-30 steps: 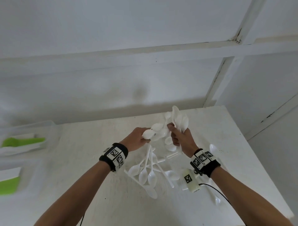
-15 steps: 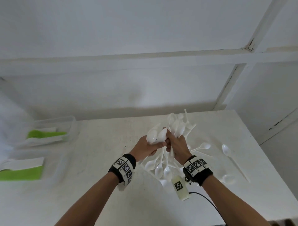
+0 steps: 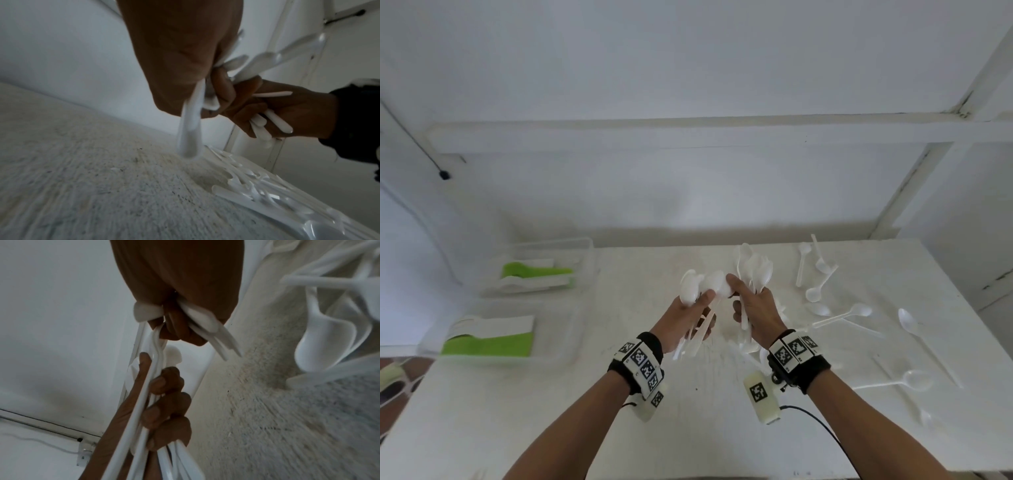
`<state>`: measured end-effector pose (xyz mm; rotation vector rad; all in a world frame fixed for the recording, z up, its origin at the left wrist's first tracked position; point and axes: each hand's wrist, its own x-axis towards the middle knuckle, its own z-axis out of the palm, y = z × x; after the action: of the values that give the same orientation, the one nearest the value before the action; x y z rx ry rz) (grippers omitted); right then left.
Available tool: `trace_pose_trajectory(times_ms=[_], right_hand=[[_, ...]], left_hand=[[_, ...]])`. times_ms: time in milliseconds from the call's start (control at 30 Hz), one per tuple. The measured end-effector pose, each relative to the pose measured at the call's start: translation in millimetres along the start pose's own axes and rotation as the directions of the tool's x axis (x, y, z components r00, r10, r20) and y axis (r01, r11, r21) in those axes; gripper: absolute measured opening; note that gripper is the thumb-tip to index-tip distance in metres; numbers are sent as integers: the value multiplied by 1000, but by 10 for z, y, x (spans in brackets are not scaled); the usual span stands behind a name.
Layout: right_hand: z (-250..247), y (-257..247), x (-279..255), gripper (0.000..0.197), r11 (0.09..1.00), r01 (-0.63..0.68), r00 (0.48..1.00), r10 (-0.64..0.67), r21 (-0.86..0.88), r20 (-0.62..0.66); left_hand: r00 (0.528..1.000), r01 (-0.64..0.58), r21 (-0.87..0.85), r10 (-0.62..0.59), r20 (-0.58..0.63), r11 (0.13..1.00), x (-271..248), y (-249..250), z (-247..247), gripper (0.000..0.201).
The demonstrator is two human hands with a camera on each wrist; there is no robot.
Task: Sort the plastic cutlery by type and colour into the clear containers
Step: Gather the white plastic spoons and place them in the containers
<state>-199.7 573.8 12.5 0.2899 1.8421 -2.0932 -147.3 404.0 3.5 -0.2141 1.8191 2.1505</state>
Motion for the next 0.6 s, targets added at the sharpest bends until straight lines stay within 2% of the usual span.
trace_pose_trajectory(times_ms=[100,167,267,367,500,600], right_hand=[[146,23,19,34,999,13,1000,-13,-35,-1],[221,37,40,36,997,6,999,-9,-80,-35],[313,91,83,38,996,-17,997,11,-86,-71],[426,124,120,38,996,-43,999,43,-74,3],[561,133,212,38,997,-64,996,66,-39,60],[646,111,287,42,998,-56,994,60,-41,95]], left_hand=[[998,-55,37,55,-12,998,-81,24,-100,40],[995,-85,139,92,-46,987,-124,27,-150,36],[985,-52,226,86,-146,973,-151,-22,-240,38],[975,-24,258,80,-208,966,-171,-82,-314,36],[947,-2,170,56,-316,985,-186,-58,-349,46],[943,-34,144,79,-323,989,-153,19,-366,45]])
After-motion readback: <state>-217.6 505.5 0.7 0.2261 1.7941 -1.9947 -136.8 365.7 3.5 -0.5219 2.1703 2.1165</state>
